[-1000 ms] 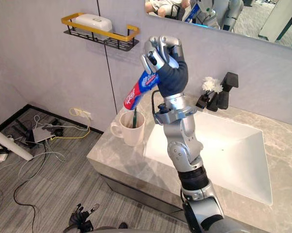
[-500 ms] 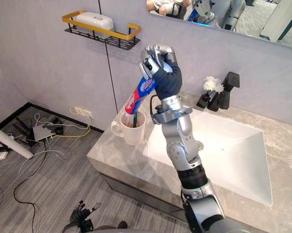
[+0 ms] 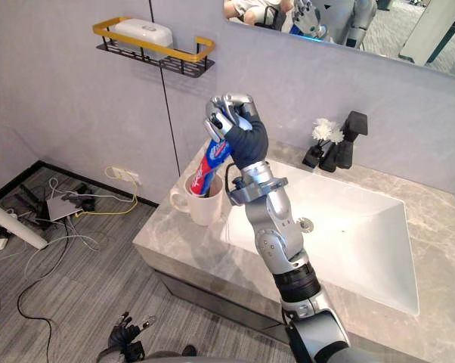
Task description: Organize washtable
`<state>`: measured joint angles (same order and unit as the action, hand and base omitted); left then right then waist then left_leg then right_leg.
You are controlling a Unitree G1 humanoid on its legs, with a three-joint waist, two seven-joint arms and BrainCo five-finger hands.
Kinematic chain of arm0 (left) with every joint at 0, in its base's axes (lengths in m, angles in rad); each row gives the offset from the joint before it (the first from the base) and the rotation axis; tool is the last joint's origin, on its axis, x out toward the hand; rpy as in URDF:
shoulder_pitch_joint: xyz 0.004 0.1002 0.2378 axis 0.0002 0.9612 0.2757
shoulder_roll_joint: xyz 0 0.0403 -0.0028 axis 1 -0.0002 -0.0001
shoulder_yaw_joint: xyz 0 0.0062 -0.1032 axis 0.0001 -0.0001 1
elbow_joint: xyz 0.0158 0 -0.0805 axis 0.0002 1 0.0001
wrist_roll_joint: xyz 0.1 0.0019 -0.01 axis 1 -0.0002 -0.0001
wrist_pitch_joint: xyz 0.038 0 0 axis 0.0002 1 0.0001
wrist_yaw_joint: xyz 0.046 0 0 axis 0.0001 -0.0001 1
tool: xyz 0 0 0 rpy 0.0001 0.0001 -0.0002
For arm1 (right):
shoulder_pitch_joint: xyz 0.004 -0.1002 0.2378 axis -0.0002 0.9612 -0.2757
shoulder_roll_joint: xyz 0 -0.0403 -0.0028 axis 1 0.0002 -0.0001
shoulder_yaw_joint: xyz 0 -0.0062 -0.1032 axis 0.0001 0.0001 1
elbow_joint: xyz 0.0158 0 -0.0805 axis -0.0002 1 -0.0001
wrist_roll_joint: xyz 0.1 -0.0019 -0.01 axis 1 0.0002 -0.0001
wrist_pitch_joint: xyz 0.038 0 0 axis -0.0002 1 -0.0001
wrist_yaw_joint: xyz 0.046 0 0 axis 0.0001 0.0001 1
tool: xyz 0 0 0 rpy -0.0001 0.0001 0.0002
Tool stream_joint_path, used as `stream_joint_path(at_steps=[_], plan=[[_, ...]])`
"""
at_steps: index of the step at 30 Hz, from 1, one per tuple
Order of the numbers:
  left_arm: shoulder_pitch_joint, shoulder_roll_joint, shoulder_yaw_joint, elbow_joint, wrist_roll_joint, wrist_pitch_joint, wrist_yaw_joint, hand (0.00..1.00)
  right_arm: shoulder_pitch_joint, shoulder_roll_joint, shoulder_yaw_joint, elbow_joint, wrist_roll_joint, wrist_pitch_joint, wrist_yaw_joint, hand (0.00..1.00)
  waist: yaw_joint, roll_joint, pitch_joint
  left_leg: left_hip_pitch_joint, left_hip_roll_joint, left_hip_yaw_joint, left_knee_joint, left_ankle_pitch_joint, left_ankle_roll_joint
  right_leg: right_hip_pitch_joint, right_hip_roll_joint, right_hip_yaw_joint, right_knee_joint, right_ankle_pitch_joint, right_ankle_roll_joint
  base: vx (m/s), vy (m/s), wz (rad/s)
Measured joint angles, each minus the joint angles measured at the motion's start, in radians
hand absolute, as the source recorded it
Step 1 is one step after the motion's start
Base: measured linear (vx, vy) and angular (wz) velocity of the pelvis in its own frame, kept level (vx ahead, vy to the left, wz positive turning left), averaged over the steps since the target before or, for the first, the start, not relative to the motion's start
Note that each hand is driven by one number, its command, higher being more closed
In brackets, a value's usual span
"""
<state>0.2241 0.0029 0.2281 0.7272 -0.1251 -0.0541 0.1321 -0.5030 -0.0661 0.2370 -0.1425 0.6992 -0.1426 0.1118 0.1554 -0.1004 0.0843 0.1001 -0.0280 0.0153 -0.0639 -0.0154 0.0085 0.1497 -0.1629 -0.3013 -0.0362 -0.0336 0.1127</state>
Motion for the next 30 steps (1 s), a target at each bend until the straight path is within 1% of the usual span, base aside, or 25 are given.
stream_joint_path(at_steps=[12, 19, 30], plan=[[0.000, 0.000, 0.000, 0.001, 0.000, 0.000, -0.001, 0.00, 0.000, 0.000, -0.002, 0.001, -0.013, 0.000, -0.001, 1.00, 0.000, 0.000, 0.002, 0.000, 0.000, 0.000, 0.000, 0.000, 0.000, 0.000, 0.000, 0.000, 0.000, 0.000, 0.000, -0.01, -0.005, 0.00], [-0.001, 0.000, -0.002, 0.000, 0.000, 0.000, -0.002, 0.00, 0.000, -0.001, -0.005, 0.001, -0.042, 0.000, -0.009, 1.00, 0.000, 0.008, 0.010, 0.000, 0.000, 0.000, 0.000, 0.000, 0.000, -0.001, 0.000, 0.001, 0.000, 0.000, 0.000, 0.00, 0.000, 0.00], [-0.001, 0.001, -0.002, 0.001, 0.000, 0.000, -0.003, 0.00, 0.000, 0.000, -0.032, 0.003, -0.045, 0.000, -0.024, 1.00, 0.003, 0.014, 0.018, 0.000, 0.002, 0.001, 0.000, -0.001, -0.001, -0.001, 0.002, 0.001, 0.000, 0.000, 0.000, 0.00, 0.000, 0.00]])
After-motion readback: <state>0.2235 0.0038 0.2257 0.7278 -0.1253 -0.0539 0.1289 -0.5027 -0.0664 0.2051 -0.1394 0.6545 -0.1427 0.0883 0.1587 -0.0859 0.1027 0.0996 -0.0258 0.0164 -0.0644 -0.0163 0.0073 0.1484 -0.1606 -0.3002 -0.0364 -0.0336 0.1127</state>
